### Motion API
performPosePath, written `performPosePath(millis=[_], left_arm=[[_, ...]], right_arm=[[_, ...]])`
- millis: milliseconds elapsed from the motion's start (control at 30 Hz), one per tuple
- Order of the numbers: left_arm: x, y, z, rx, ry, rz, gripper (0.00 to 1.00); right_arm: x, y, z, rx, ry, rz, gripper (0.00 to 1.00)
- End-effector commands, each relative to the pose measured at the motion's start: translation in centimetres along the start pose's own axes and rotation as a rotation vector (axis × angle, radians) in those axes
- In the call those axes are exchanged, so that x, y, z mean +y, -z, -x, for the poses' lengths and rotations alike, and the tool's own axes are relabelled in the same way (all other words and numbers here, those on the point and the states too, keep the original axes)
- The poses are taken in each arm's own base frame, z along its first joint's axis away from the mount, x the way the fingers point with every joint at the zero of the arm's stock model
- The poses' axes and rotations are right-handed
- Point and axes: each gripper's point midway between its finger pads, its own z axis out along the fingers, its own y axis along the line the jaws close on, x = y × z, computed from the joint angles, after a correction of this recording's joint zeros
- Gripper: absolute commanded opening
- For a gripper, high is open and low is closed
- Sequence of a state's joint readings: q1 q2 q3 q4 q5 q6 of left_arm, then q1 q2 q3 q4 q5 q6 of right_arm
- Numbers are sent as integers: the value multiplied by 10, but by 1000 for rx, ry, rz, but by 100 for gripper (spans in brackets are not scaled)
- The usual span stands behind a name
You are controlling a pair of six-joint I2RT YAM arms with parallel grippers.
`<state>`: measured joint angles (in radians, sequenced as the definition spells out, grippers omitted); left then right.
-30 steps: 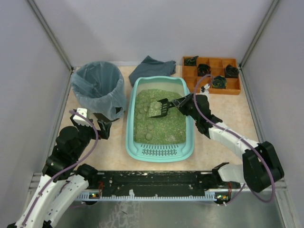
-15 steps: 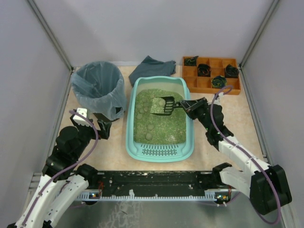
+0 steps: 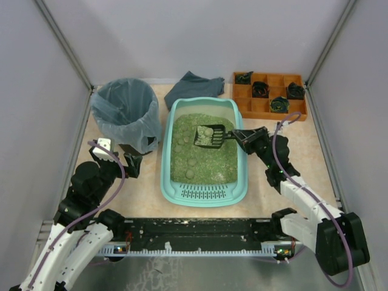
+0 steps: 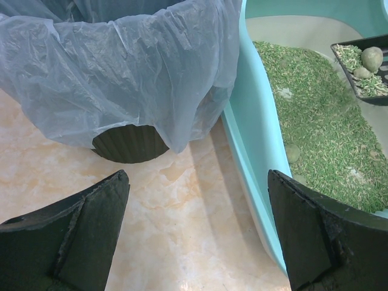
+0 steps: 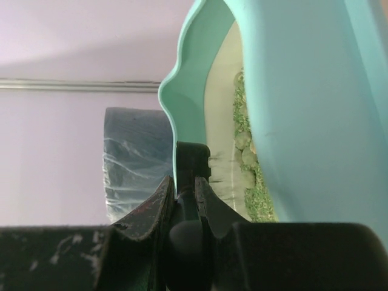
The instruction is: Clean the litter box
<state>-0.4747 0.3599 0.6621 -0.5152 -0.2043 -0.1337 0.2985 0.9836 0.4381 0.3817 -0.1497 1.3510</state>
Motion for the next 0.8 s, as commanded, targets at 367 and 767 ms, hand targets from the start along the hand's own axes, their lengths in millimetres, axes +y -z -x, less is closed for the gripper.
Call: performPosePath(millis=[367,767], left_arm=[[-1,-2,4,-17,0,-5,100],[1,-2,4,-15,2,3,100]], right_arm=[[52,11,1,44,123,221,0],[55,21,5,26,28,308,0]])
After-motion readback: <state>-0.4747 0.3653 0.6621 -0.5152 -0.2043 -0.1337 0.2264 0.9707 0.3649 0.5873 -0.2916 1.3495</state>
